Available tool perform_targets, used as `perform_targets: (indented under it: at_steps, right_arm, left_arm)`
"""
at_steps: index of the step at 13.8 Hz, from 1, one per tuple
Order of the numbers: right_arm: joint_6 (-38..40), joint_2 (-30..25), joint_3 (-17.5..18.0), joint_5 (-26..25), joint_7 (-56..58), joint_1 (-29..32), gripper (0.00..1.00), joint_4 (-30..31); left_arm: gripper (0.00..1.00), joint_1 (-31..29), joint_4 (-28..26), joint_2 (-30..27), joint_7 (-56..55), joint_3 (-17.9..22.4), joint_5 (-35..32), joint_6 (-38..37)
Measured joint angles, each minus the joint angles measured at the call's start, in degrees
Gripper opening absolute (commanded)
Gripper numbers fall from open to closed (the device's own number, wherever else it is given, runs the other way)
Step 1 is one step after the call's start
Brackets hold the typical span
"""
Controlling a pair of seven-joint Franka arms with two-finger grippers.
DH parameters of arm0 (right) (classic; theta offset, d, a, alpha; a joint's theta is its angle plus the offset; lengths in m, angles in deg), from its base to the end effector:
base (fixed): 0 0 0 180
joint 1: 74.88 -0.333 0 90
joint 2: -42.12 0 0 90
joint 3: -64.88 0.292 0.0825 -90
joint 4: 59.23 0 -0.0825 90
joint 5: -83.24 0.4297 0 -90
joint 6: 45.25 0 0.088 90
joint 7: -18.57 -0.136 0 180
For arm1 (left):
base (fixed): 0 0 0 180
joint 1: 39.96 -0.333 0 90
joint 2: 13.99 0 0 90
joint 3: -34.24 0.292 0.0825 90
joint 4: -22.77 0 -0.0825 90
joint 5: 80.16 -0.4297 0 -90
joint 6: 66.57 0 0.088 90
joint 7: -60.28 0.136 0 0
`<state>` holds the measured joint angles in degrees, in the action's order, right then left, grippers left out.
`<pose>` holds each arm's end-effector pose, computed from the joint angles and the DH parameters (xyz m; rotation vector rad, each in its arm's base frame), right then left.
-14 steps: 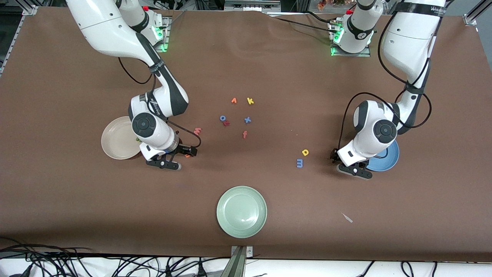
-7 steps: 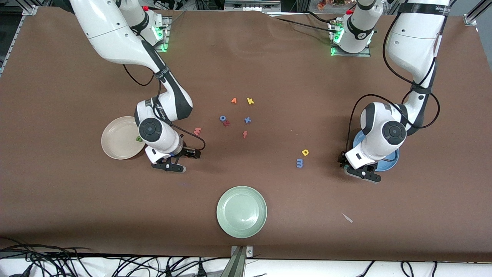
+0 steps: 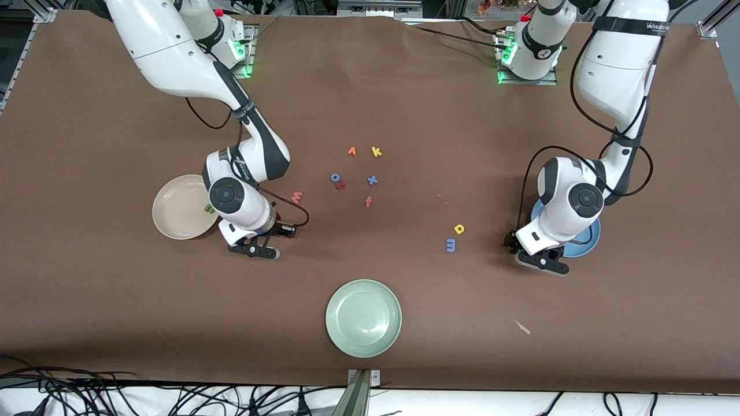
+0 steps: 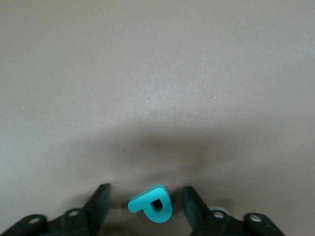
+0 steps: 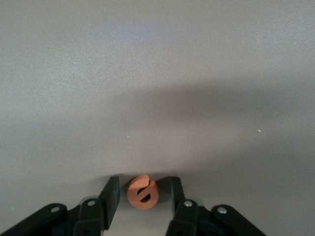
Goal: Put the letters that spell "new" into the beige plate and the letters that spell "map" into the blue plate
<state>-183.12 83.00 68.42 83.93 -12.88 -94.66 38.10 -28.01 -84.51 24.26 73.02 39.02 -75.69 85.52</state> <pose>0.6328 0.2722 0.0987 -3.0898 0.2567 0.0412 0.6554 -0.0801 0.0801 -3.0851 0.4687 -0.1832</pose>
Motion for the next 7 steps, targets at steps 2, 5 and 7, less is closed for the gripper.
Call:
perform_targets:
  at_steps: [2, 5, 7]
  right_arm:
    - [-0.06, 0.13, 0.0, 0.0, 0.0, 0.0, 0.42, 0.0]
    - [-0.22, 0.12, -0.02, 0.0, -0.01, 0.01, 0.29, -0.01]
    - [-0.22, 0.12, -0.05, 0.0, -0.01, 0.01, 0.25, -0.05]
  left_arm:
    - [0.09, 0.0, 0.17, -0.22, 0.0, 0.13, 0.0, 0.0]
    - [0.06, 0.0, 0.17, -0.46, -0.01, 0.19, 0.0, -0.02]
    - [0.06, 0.0, 0.24, -0.48, -0.04, 0.18, 0.0, -0.01]
